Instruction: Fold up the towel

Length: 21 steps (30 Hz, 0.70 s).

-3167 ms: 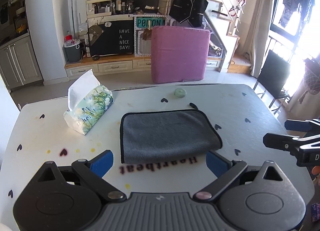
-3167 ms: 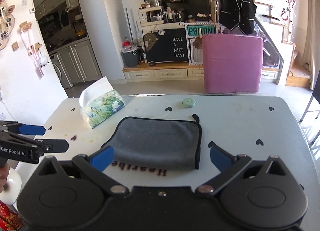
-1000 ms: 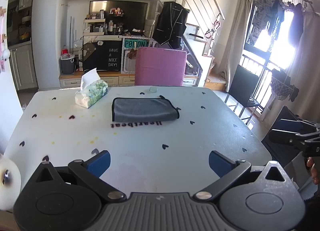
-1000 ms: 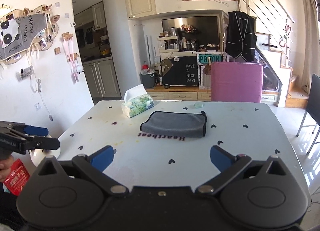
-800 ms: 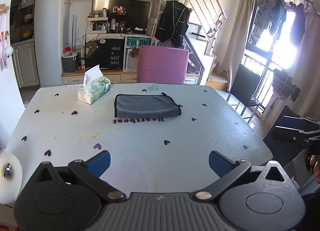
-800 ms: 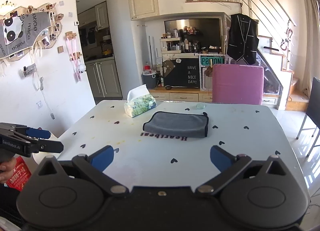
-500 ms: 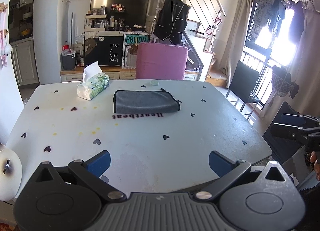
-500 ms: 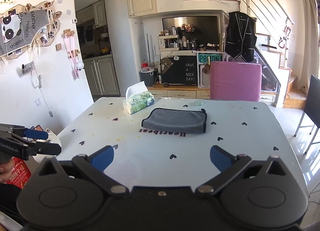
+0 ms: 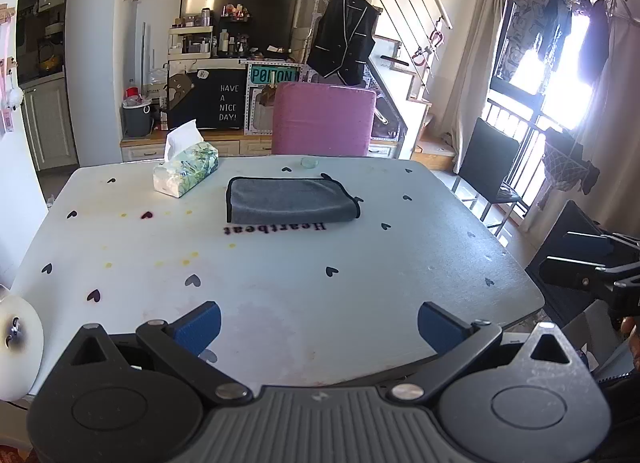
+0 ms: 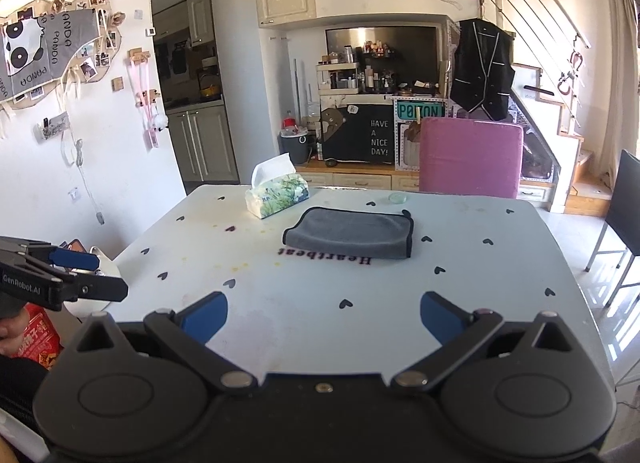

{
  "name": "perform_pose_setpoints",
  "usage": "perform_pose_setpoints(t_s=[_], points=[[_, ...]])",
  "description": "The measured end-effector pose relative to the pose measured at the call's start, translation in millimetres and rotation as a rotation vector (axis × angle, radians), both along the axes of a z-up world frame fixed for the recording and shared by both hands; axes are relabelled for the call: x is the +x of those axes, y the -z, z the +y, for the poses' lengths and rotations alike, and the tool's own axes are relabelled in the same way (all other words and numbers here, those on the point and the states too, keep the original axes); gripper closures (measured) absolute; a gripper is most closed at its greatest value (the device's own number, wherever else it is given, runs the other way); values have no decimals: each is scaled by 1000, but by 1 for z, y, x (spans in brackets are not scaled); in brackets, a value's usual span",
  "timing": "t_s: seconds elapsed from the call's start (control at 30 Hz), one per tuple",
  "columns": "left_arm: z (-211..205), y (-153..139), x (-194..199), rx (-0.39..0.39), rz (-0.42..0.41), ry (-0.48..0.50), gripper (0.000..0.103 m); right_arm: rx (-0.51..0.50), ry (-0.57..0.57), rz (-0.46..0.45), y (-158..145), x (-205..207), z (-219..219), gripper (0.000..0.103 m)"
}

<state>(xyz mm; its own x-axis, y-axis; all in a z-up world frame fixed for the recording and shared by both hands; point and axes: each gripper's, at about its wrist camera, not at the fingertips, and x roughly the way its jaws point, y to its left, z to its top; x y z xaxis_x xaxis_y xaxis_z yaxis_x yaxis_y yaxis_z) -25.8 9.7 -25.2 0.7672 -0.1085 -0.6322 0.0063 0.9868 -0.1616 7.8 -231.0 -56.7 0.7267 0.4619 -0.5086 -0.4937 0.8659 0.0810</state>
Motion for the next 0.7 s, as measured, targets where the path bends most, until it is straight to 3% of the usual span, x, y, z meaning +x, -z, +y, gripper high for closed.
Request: perform_pose_setpoints(t_s=[0.7], points=[[3, 2, 0, -3, 5, -4, 0, -5, -1, 10, 1, -2, 5, 0]])
